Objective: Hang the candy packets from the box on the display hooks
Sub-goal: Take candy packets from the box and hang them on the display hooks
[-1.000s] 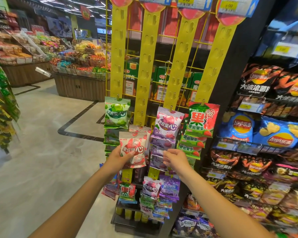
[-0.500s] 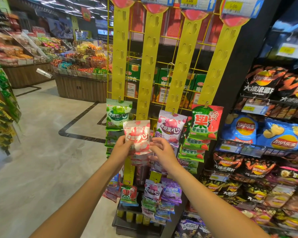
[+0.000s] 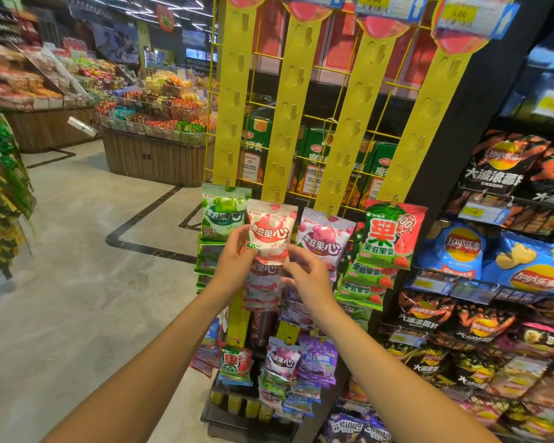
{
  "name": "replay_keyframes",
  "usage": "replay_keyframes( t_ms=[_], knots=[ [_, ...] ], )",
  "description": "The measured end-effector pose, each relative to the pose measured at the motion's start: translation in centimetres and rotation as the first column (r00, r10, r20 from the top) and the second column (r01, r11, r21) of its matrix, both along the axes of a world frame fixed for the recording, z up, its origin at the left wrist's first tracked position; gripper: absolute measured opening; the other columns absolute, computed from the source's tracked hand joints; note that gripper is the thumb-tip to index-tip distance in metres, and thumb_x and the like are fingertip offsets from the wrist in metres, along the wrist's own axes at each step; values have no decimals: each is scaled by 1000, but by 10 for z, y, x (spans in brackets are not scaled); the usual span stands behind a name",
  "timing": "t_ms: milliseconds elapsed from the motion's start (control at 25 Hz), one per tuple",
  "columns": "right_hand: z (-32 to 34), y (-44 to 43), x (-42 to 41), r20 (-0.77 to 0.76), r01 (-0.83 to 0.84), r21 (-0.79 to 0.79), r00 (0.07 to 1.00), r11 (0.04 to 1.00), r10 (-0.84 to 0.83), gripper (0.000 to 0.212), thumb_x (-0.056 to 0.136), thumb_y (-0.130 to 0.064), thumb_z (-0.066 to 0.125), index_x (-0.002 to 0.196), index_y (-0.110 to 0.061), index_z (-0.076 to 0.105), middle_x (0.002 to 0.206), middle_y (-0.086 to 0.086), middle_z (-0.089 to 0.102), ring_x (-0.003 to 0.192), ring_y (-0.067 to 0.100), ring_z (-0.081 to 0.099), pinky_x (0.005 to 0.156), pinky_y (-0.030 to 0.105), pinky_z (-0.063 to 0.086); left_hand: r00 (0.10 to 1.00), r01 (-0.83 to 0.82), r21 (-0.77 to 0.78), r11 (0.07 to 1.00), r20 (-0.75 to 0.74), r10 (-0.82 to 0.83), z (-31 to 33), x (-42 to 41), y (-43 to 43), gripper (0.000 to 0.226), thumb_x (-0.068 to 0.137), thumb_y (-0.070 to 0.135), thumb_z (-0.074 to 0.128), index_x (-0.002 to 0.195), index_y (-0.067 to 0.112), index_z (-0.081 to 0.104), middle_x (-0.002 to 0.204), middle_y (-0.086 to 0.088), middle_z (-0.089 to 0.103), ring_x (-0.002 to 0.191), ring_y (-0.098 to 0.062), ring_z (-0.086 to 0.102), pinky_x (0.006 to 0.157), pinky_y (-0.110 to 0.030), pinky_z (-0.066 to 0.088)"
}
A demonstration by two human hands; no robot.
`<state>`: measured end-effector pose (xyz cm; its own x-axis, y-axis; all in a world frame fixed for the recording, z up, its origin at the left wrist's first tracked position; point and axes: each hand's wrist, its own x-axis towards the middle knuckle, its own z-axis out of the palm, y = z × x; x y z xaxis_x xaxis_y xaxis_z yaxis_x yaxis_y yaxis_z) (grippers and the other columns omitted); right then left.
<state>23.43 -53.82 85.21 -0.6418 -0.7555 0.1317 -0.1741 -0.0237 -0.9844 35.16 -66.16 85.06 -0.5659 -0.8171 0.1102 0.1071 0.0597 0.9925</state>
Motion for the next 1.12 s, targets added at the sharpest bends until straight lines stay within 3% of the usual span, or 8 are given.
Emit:
replay_keyframes(
  t_ms=[240,560,640,760,880,960,1040,1120],
  knots=[
    [-14,-3,-3,-1,-10,69,1000,998,10,44,98,-15,63,142,-19,62,136,1,64,109,15,70,87,36,63,998,6,-52,999,71,-3,-21,-1,-7,53,100,6,58,149,25,48,139,6,61,126,-11,59,103,-45,56],
    [-29,-1,-2,-8,-15,133,1000,991,16,46,97,-19,66,142,-23,61,128,-9,69,105,10,71,94,46,61,989,50,-43,998,143,-43,-37,1,-4,61,102,5,53,156,29,42,143,6,60,122,-6,61,91,-34,61],
    [-31,0,0,-21,-10,152,1000,988,13,47,98,-15,64,144,-21,59,130,-9,66,108,8,68,95,38,60,985,62,-40,997,164,-55,-42,3,-4,66,98,7,53,157,32,40,146,8,58,128,-8,59,100,-43,58],
    [-32,5,2,-119,-10,197,992,980,34,49,100,-15,63,148,-21,53,142,-7,57,120,4,58,87,13,50,982,79,-64,995,174,-67,-50,6,-8,75,83,29,59,154,44,40,152,8,53,136,-14,54,106,-50,54],
    [-36,7,0,-195,6,245,980,969,44,54,99,-17,63,151,-25,49,148,-4,51,127,9,53,87,12,46,970,70,-130,989,240,-37,-43,13,2,75,87,30,61,158,37,36,155,7,45,139,-13,48,109,-40,49],
    [-35,8,-1,-197,-2,277,979,961,59,56,100,-17,63,152,-27,47,147,-2,51,114,8,59,68,7,48,951,56,-197,979,310,8,-39,18,11,68,99,19,58,160,32,31,156,4,40,137,-14,45,110,-39,47],
    [-32,15,-1,-201,-5,299,977,954,68,54,100,-18,62,151,-28,47,145,0,52,97,7,62,59,10,47,929,38,-273,961,364,66,-41,25,17,66,102,20,56,161,29,29,160,1,36,138,-18,45,112,-44,46],
    [-31,24,-2,-232,9,320,970,947,69,52,101,-21,62,150,-27,47,149,-2,48,108,9,61,69,13,45,899,50,-402,914,417,134,-42,30,23,63,103,24,57,160,25,31,163,1,34,144,-19,41,116,-42,42]
  ],
)
